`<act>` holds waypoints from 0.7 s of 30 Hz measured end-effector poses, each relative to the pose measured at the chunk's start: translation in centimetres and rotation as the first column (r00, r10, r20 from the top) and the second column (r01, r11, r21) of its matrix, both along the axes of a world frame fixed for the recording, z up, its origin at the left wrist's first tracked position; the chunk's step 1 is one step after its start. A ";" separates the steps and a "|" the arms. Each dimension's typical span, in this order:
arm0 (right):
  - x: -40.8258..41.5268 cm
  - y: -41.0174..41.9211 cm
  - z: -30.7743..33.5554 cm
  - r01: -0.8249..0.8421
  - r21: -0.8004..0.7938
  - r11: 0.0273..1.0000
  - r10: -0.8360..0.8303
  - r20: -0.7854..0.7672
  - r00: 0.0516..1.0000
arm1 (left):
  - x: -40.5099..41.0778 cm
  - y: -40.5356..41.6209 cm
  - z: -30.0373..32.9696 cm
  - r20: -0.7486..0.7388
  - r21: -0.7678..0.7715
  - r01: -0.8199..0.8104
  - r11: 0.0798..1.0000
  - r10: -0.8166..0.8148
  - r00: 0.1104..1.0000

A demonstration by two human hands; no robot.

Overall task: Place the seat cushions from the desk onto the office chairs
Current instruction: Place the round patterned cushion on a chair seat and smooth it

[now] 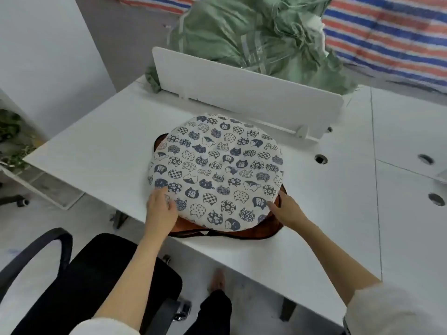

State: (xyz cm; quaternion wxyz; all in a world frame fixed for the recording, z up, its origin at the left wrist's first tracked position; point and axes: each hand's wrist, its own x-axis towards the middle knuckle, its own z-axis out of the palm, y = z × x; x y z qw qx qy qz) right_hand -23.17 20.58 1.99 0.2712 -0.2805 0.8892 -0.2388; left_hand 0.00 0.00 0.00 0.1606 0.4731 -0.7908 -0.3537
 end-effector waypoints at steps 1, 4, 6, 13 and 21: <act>-1.3 -0.9 -0.6 0.030 -0.006 1.000 -0.029 0.018 0.999 | -1.0 -1.8 -0.4 0.013 -0.018 -0.048 0.999 0.048 0.999; -4.4 -3.8 -0.9 0.237 -0.003 0.971 -0.231 0.211 0.950 | -3.3 -6.5 -1.2 0.130 0.020 -0.111 0.994 0.107 0.986; -5.9 -5.3 -0.9 0.438 -0.014 0.899 -0.393 0.414 0.821 | -4.6 -8.8 -2.1 0.196 0.062 -0.096 0.993 0.082 0.977; -9.2 -10.0 -3.0 0.609 0.088 0.788 -0.601 0.322 0.731 | -8.6 -13.9 -2.3 0.335 0.176 -0.177 0.968 0.110 0.936; -9.6 -11.4 -2.6 0.680 0.051 0.731 -0.665 0.272 0.695 | -9.4 -16.3 -1.3 0.233 0.117 -0.237 0.964 0.205 0.951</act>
